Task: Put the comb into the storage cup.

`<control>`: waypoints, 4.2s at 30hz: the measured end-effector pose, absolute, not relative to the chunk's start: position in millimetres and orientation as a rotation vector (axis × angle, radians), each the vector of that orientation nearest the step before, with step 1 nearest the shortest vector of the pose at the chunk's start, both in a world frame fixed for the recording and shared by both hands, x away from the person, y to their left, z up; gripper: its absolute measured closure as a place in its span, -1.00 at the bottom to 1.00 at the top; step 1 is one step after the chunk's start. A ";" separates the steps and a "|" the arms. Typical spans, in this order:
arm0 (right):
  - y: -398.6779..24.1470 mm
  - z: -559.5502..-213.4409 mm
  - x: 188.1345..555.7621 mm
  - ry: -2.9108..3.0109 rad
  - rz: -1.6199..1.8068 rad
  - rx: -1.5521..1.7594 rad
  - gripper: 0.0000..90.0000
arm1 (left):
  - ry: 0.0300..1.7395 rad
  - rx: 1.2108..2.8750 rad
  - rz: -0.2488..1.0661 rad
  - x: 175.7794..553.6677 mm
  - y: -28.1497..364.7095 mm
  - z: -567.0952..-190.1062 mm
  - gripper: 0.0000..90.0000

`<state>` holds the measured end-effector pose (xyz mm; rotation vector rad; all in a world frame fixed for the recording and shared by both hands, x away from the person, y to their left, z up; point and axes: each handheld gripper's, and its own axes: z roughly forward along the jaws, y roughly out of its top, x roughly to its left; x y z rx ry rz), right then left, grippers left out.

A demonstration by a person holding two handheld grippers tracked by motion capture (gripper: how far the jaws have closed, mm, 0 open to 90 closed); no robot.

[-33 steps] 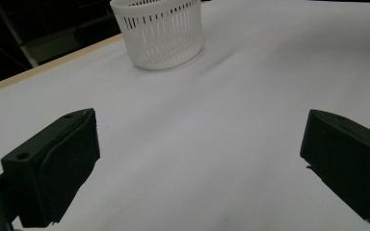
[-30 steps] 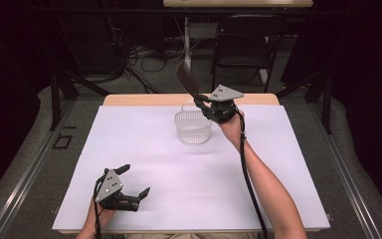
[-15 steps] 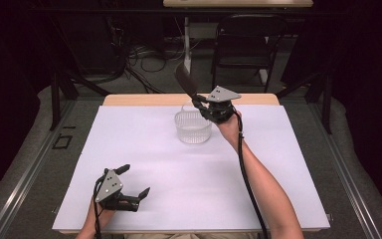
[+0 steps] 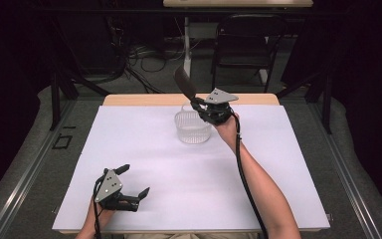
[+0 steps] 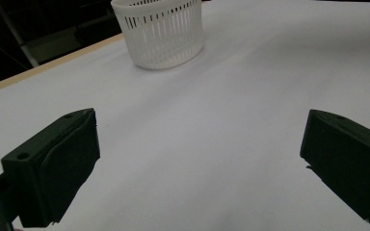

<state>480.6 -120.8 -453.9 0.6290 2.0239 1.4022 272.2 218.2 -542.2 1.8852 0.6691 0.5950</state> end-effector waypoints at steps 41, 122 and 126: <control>-113.6 -483.4 489.1 2.156 1.341 0.679 0.60 | 0.668 1.888 0.598 272.3 218.0 -542.3 -0.99; -137.8 -457.1 461.1 2.416 1.189 0.850 -0.71 | 0.657 1.899 0.590 273.0 216.0 -543.0 -0.99; -144.5 -456.8 449.9 2.433 1.184 0.852 -0.79 | 0.656 1.901 0.591 272.3 216.4 -542.9 -0.99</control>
